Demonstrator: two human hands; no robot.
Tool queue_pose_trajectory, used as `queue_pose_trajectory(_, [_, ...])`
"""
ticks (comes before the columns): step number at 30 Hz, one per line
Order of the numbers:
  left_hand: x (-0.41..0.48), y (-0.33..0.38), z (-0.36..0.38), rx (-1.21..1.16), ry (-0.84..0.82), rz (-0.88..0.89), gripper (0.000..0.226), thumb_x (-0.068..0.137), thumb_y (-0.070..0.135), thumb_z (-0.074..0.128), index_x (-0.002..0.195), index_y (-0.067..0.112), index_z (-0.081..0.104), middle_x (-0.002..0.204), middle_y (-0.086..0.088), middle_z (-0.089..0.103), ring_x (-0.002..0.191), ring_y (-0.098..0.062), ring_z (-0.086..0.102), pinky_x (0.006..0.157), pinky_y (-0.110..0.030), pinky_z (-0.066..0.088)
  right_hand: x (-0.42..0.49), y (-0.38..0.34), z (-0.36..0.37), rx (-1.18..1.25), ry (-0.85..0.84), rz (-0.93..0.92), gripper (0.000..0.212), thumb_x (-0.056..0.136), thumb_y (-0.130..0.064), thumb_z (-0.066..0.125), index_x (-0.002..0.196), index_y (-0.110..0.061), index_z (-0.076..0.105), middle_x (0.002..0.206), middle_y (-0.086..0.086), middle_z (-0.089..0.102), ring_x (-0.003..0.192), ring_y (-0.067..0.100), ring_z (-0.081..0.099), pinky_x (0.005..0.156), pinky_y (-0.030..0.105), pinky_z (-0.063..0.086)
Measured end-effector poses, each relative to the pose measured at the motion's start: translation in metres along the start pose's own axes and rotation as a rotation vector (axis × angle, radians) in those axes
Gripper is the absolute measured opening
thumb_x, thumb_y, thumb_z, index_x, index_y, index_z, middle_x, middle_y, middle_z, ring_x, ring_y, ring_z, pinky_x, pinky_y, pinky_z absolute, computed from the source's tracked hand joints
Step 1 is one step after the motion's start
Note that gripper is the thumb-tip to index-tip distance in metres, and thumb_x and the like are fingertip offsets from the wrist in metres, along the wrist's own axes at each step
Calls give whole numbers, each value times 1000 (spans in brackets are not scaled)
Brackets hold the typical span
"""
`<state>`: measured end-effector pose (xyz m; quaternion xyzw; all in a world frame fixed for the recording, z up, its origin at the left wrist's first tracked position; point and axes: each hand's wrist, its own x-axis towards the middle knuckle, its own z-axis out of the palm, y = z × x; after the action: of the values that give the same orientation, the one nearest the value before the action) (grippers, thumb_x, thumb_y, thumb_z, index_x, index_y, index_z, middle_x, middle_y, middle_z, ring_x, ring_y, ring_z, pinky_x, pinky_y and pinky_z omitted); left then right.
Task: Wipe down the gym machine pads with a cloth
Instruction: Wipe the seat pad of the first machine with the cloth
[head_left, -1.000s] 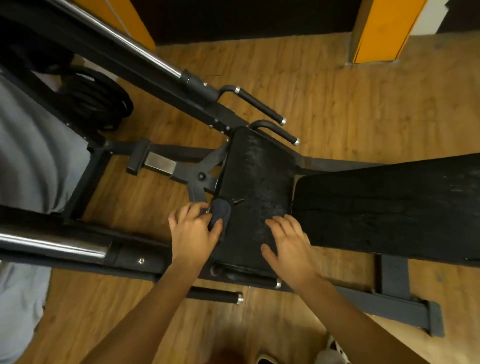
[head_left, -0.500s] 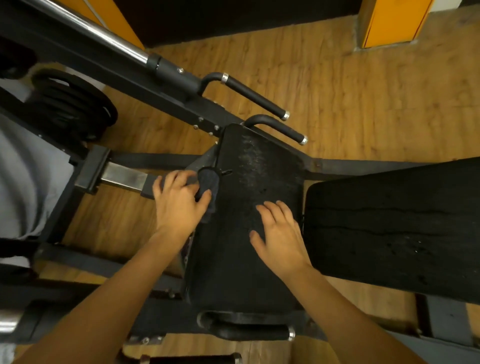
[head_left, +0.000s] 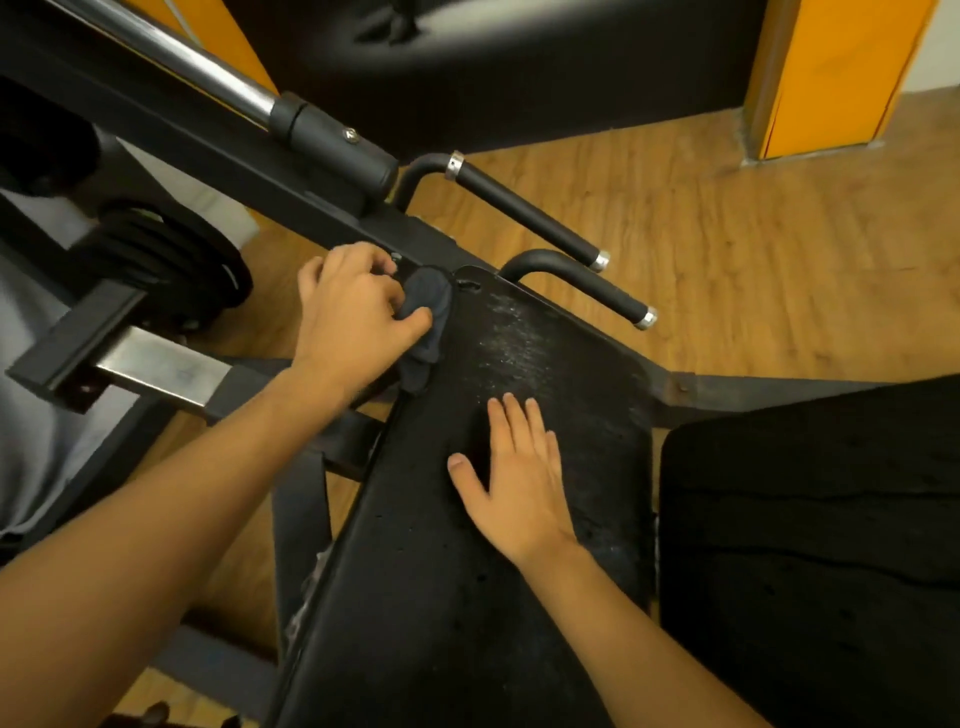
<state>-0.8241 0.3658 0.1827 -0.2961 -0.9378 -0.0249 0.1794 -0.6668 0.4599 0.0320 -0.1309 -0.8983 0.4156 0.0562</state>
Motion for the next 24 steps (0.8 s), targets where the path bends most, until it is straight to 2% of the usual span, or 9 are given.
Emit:
queue_pose_trajectory(6, [15,16,14,124,-60,-44,24,88,46,69,88,23,78,125,4,52,129,-20,41,114,-53,22,0,15,28,43,66,-36,77,103,-66,25,164,-30,-3,169,-12,-17,152,8,-27,125,41,-15])
queue_pose_trajectory(12, [32,12,17,238,-109,-92,29,90,48,67,94,21,76,126,-1,52,128,-24,42,113,-56,26,-2,16,32,60,115,-13,76,101,-69,24,163,-33,-2,168,-15,-17,151,5,-28,124,38,-17])
queue_pose_trajectory(16, [34,22,36,231,-173,-101,29,92,47,62,99,20,67,117,-1,50,122,-24,44,108,-52,29,0,14,31,57,133,7,75,100,-69,22,163,-35,-2,168,-16,-17,151,5,-28,124,38,-17])
queue_pose_trajectory(19, [26,26,53,114,-178,-50,29,93,38,63,111,20,48,111,0,44,115,-25,50,104,-47,37,0,16,30,52,110,8,75,100,-70,21,161,-36,-6,167,-16,-21,149,4,-31,124,39,-17])
queue_pose_trajectory(20, [24,26,57,61,-172,-24,33,93,33,64,119,20,46,116,-1,46,116,-26,52,103,-46,41,1,17,30,53,102,8,75,99,-70,21,161,-37,-7,167,-16,-22,149,4,-32,125,39,-17])
queue_pose_trajectory(22, [23,24,65,1,-192,27,52,97,24,60,144,23,39,139,-7,43,129,-29,47,109,-46,41,1,18,29,58,87,1,75,99,-71,20,160,-38,-9,166,-16,-23,148,3,-33,125,39,-17])
queue_pose_trajectory(24, [26,25,71,57,-263,87,63,102,18,52,158,31,27,160,-12,25,148,-32,27,120,-51,30,1,20,29,60,81,-8,75,98,-71,19,159,-39,-10,166,-17,-24,147,3,-34,125,39,-18])
